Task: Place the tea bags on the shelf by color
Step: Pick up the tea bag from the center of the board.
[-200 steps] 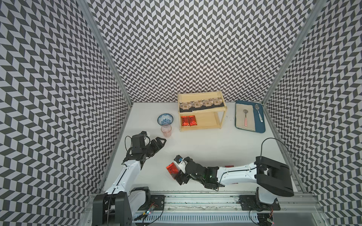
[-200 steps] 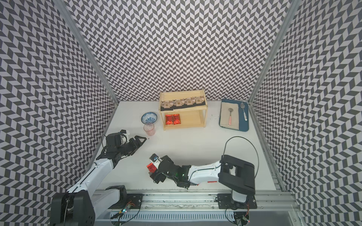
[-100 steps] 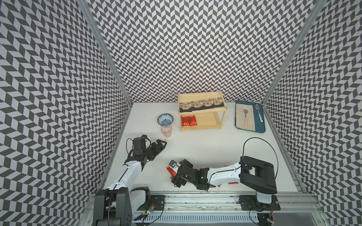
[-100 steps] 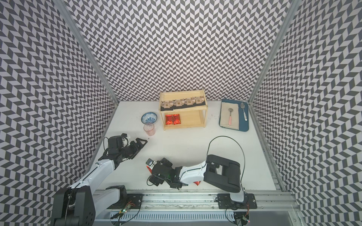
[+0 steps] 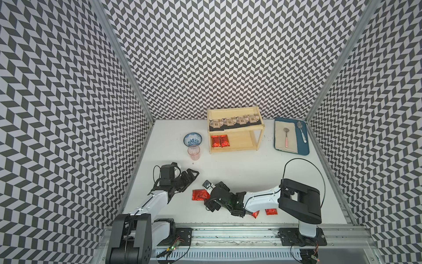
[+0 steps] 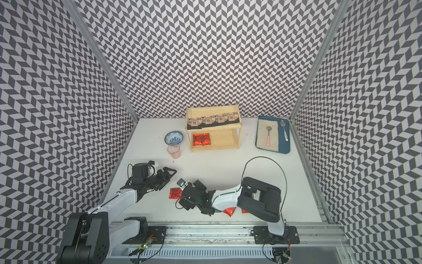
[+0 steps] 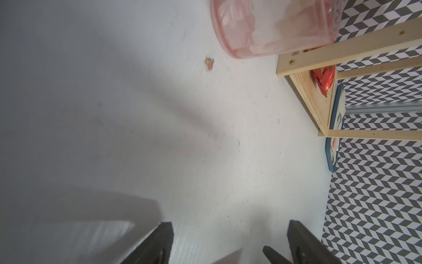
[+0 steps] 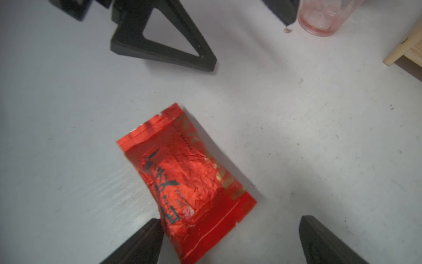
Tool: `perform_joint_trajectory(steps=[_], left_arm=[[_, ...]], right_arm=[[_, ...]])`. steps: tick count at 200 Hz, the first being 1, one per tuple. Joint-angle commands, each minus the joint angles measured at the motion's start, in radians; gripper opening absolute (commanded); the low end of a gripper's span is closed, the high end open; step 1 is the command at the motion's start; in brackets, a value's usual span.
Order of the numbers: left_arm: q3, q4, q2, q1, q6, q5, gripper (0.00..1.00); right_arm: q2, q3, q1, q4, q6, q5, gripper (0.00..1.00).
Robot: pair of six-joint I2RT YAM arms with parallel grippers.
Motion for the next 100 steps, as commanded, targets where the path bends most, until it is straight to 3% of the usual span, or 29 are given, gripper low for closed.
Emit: perform_joint_trajectory(steps=[1,54,100], left_arm=[[-0.021,0.038,0.011,-0.016,-0.007,0.009,0.81],[-0.040,0.036,-0.014,-0.019,-0.018,-0.008,0.79],[-0.007,0.106,0.075,-0.082,-0.050,-0.004,0.78]], right_arm=[[-0.033,-0.012,-0.007,0.042,0.025,-0.023,0.96],[-0.067,-0.042,-0.009,0.079,-0.013,-0.059,0.97],[-0.076,-0.049,-0.005,0.088,-0.050,-0.015,1.00]])
